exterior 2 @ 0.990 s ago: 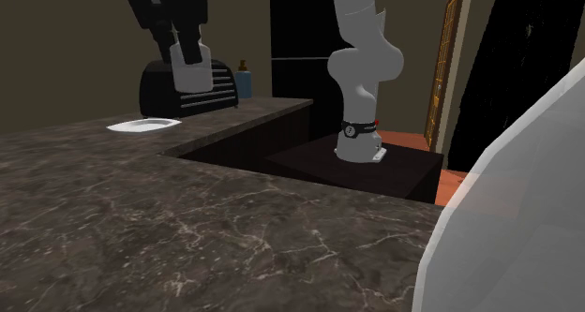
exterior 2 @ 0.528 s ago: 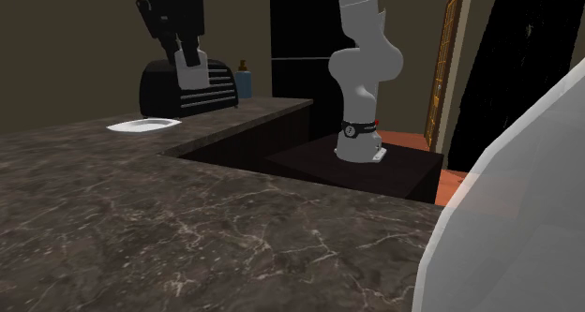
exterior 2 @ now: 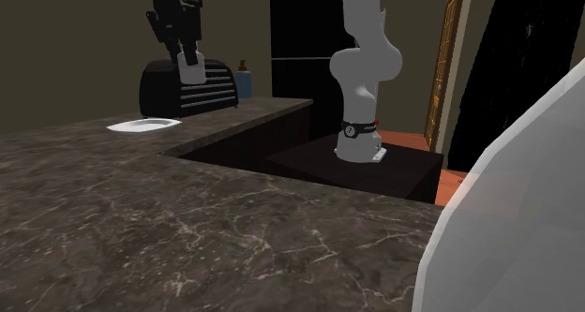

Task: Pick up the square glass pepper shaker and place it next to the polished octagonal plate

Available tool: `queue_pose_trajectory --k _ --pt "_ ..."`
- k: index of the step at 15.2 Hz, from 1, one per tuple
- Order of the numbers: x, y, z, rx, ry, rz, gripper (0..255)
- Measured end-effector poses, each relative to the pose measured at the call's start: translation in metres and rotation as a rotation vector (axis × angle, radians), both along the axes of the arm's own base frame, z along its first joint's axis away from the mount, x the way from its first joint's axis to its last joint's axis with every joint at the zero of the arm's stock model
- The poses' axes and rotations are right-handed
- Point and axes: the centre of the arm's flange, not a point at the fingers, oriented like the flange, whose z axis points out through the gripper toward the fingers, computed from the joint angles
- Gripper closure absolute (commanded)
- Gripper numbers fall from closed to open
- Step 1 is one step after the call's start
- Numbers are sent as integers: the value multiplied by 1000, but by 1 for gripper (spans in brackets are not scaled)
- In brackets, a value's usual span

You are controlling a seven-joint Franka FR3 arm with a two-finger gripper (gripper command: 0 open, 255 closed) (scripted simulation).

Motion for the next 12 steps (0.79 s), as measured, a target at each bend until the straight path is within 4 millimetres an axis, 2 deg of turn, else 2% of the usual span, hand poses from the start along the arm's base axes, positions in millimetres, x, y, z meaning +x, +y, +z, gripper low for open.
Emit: queue_pose_trajectory --k 12 --pt "-73 -140 -1 0 0 0 255"
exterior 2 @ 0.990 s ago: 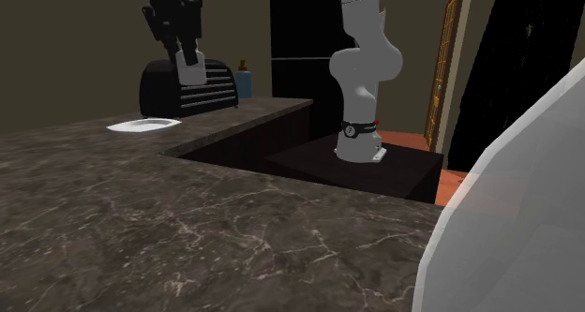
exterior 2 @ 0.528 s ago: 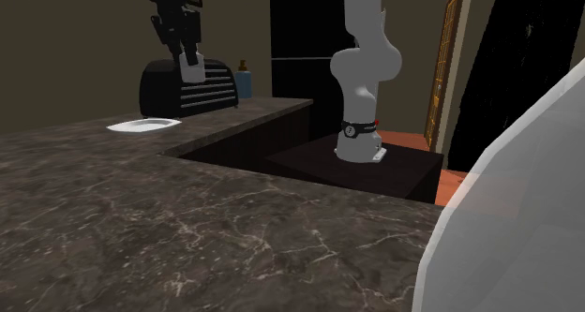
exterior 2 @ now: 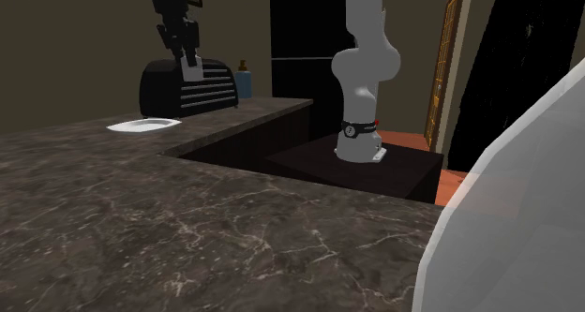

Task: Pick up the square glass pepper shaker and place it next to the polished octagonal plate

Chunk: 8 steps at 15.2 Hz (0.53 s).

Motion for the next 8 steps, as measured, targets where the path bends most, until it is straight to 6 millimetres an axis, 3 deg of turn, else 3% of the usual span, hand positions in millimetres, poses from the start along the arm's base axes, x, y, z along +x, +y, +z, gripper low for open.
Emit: queue_pose_trajectory --k 4,8 --pt "-25 -46 0 0 0 0 255" --pt "-31 -58 -14 1 1 0 255"
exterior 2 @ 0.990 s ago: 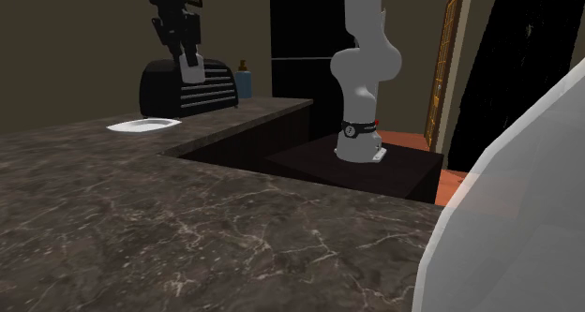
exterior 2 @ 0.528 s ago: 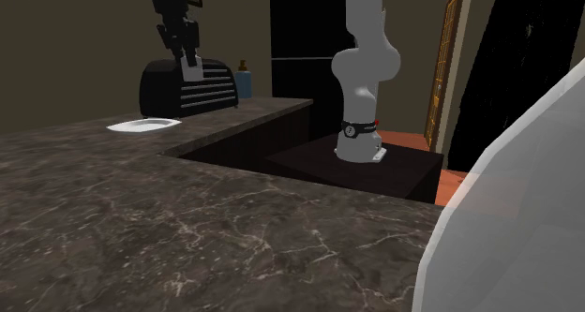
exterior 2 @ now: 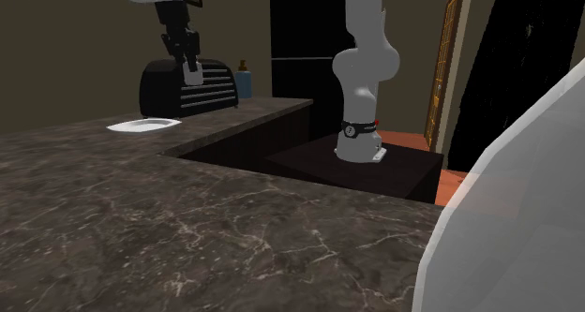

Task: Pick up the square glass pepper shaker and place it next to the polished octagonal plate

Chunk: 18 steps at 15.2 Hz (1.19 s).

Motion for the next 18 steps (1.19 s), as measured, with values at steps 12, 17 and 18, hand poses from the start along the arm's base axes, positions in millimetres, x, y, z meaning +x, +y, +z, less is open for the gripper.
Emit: queue_pose_trajectory --k 12,17,18 --pt "0 0 -64 0 0 1 255" --pt "0 -1 -91 0 0 1 255" --pt "0 -1 -96 0 0 1 255"
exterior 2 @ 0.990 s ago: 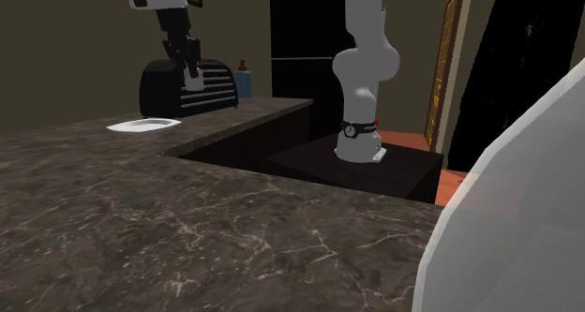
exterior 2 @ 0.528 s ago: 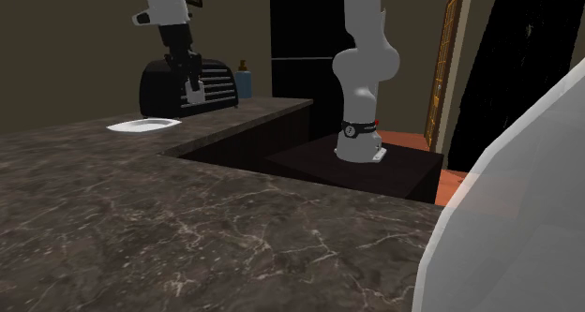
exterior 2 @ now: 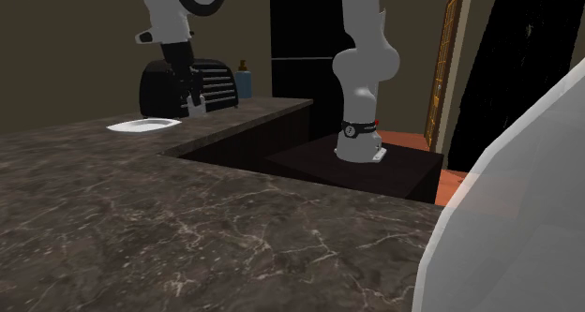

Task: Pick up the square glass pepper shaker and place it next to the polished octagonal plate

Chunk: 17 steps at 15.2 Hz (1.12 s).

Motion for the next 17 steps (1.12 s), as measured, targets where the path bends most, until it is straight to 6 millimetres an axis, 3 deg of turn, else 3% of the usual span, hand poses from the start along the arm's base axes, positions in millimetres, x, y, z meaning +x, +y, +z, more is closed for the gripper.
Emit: queue_pose_trajectory --k 8,14,15,17 --pt "0 1 -42 0 0 0 255" --pt "0 1 -44 0 0 0 255" --pt "0 1 -44 0 0 0 0" --pt "0 1 -44 0 0 0 0"
